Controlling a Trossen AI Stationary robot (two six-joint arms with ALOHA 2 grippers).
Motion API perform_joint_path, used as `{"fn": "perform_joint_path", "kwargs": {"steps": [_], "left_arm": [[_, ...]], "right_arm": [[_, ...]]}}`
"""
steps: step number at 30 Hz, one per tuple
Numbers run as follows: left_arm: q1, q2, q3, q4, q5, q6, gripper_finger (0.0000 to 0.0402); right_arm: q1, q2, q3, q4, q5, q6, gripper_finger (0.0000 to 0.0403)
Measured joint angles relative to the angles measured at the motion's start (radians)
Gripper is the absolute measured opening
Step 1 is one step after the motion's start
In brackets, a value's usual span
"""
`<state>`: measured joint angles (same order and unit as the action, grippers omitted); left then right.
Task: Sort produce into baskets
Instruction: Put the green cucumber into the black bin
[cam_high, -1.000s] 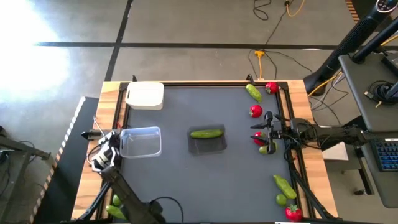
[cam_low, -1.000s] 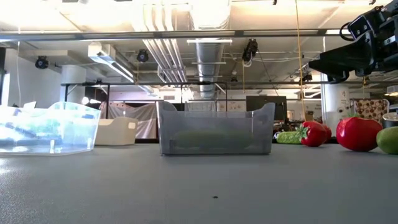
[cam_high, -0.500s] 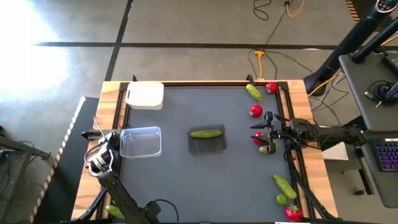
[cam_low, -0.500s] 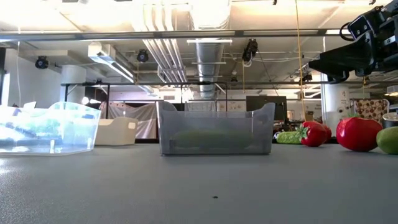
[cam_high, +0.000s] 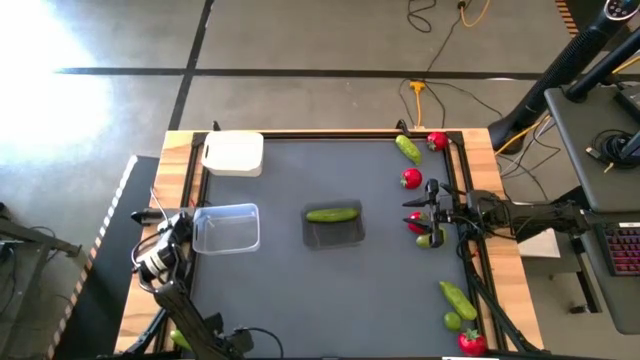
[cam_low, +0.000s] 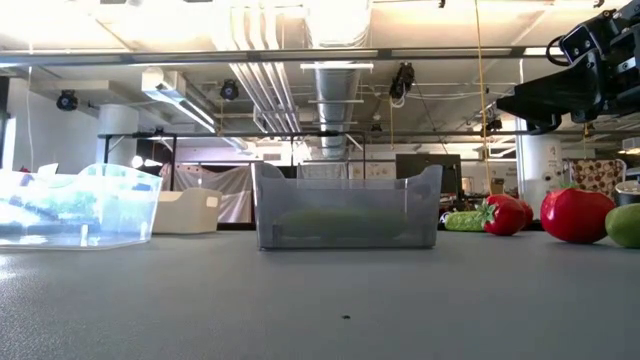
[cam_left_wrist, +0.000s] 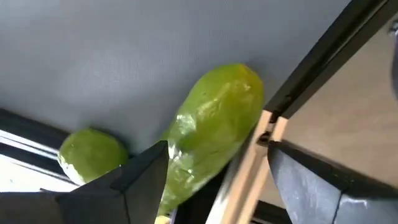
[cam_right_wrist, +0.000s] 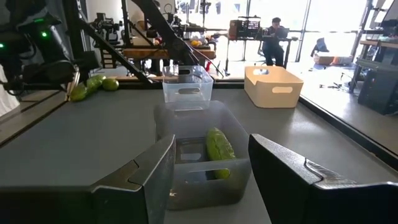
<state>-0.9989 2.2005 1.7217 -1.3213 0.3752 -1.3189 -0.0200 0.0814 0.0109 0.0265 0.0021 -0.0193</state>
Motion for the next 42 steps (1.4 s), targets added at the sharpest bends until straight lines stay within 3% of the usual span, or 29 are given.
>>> {"fn": "perform_joint_path", "kwargs": {"steps": [7, 21, 31, 37, 42], "left_arm": [[-0.025, 0.000, -0.041, 0.005, 0.000, 0.084, 0.0248], [-0.028, 0.000, -0.150, 0.043, 0.010, 0.079, 0.0230], [0.001, 0.000, -0.158, 0.010, 0.017, 0.009, 0.0140], [0.091, 0.000, -0.094, -0.172, -0.057, 0.076, 0.0148], [0.207, -0.005, -0.011, -0.245, -0.280, 0.214, 0.0151]], "right_arm": [[0.000, 0.000, 0.000, 0.000, 0.000, 0.000, 0.0196], [0.000, 0.000, 0.000, 0.000, 0.000, 0.000, 0.0196], [0.000, 0.000, 0.000, 0.000, 0.000, 0.000, 0.0196], [0.000, 0.000, 0.000, 0.000, 0.000, 0.000, 0.0196], [0.000, 0.000, 0.000, 0.000, 0.000, 0.000, 0.0196]]}}
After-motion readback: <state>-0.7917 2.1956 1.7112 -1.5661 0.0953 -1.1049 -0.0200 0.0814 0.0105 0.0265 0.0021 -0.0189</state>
